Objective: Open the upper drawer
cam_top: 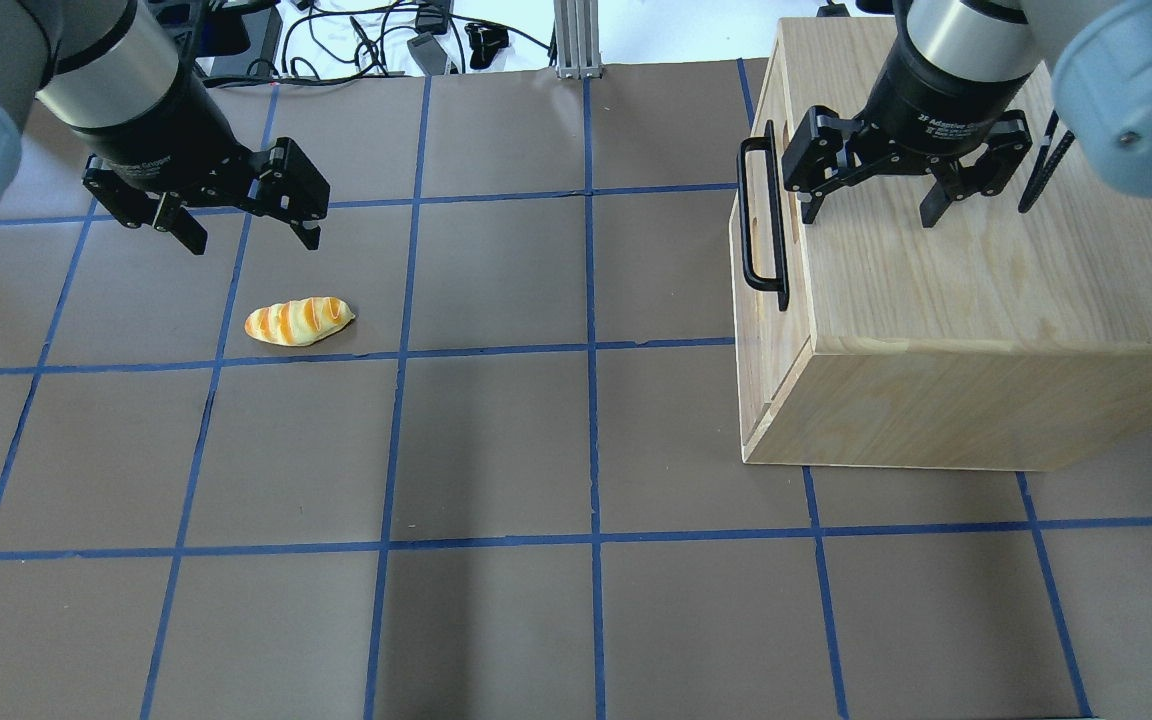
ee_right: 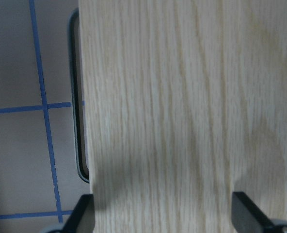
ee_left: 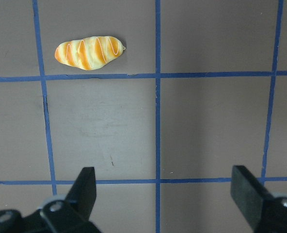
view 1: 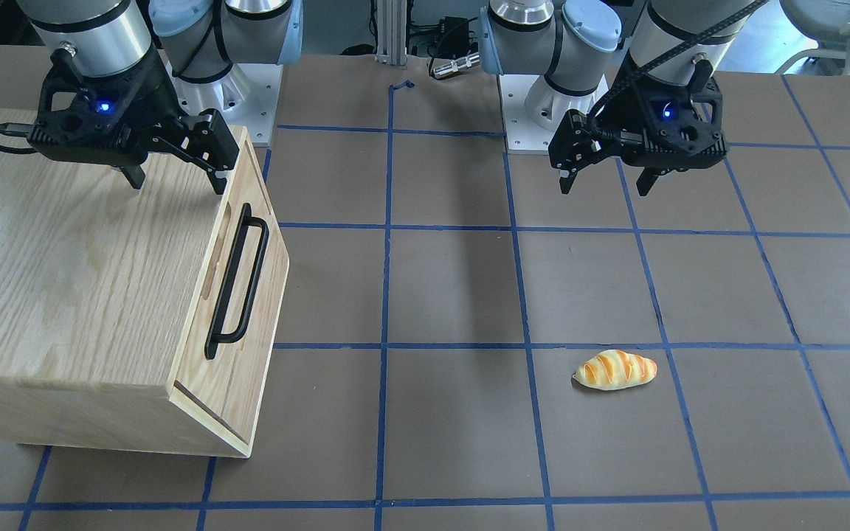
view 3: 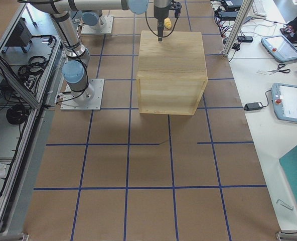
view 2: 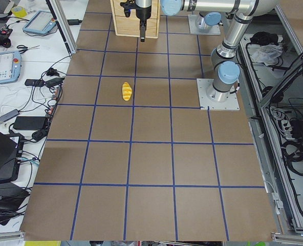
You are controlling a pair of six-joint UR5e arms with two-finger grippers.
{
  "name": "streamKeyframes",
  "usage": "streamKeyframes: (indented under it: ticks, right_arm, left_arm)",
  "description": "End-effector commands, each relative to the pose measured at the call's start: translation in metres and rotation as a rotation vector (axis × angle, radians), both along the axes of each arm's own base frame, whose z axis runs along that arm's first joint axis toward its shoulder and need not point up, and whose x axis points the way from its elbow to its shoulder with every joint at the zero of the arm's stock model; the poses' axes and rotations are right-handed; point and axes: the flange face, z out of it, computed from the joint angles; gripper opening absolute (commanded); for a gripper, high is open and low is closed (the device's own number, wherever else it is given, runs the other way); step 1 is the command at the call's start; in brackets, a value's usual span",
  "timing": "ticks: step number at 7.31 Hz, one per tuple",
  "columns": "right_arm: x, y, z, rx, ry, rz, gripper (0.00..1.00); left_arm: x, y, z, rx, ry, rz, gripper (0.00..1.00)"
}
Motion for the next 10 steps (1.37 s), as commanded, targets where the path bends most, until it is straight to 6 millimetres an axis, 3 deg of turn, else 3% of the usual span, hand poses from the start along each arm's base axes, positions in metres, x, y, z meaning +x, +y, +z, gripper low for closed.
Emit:
streamKeyframes:
  ticks: [1,10]
  right_arm:
    - [0.0004,0.0001,0.0,0.0,-0.001,0.001,1.0]
    - [0.0004,0.0001,0.0,0.0,-0.001,0.001,1.0]
  left_arm:
    - [-0.0016,0.0026,-0.0001,-0.001,0.007,-0.001,1.0]
    - [0.0001,0.0065,-0.0054,0.008,-0.004,0.014,1.0]
